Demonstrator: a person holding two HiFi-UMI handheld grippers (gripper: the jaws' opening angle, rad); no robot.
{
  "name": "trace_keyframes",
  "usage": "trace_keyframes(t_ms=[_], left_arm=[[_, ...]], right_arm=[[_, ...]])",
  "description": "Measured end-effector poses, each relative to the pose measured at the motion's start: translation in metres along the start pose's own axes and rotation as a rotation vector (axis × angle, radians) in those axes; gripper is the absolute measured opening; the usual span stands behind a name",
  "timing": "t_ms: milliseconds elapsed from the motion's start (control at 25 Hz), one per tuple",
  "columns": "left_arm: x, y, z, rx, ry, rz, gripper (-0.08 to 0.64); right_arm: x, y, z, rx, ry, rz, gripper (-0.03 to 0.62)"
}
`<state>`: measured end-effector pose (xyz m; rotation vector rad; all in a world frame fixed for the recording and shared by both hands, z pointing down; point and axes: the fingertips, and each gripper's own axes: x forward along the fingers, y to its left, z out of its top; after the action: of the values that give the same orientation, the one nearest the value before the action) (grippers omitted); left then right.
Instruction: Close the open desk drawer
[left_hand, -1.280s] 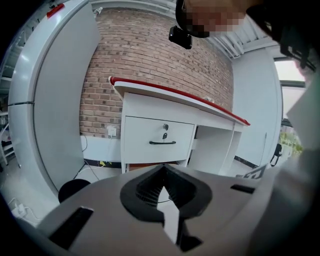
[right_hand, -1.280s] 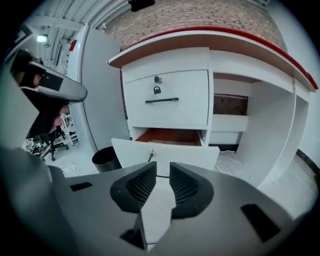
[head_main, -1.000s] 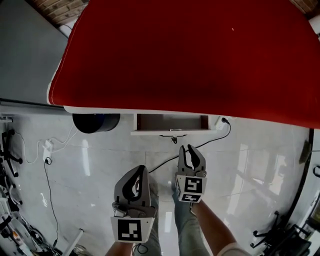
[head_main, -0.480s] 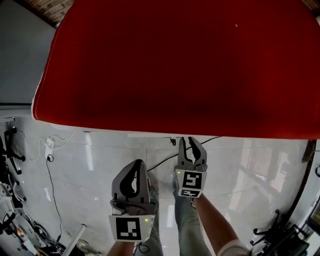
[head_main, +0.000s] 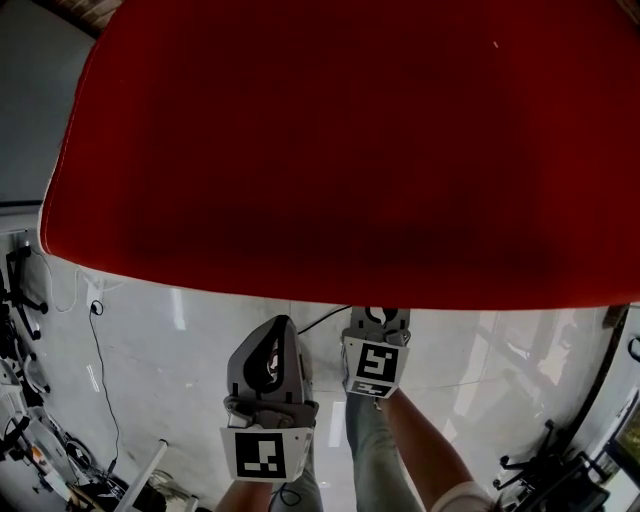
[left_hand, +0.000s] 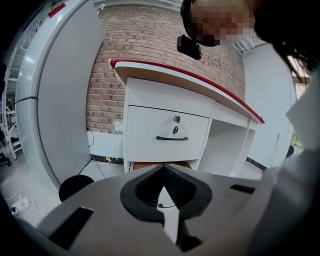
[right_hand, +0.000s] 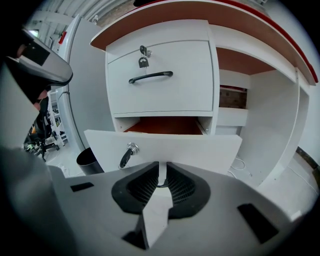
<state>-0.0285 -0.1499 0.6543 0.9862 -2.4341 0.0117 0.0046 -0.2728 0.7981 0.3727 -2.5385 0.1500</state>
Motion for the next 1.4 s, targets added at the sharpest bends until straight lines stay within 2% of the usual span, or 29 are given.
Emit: trace_keyframes(t_ms=[160,360,960,1400], left_arm=[[0.004,-0.007,0.001,-0.009,0.001,0.002,0.009],[0.008,-0.004,-0.001,-0.013,0.007,-0.001,0.009],[0.007,-0.003,0.001,-0.015,0.004,0.0,0.009],[0.007,-0.001,0.005,-0.013,-0.005,-0.004,0.009]], right_arm=[[0.009,-0.01,0.01,0.018,0.018,-0.001,0.043],[0.021,-0.008,0.015,-0.008,0.022,0.013,0.043],[0.025,-0.016,0.019,0.021,0.044,-0.02,0.043],[0.041,-0.017,0.027,-0.006,0.071,0.0,0.043]])
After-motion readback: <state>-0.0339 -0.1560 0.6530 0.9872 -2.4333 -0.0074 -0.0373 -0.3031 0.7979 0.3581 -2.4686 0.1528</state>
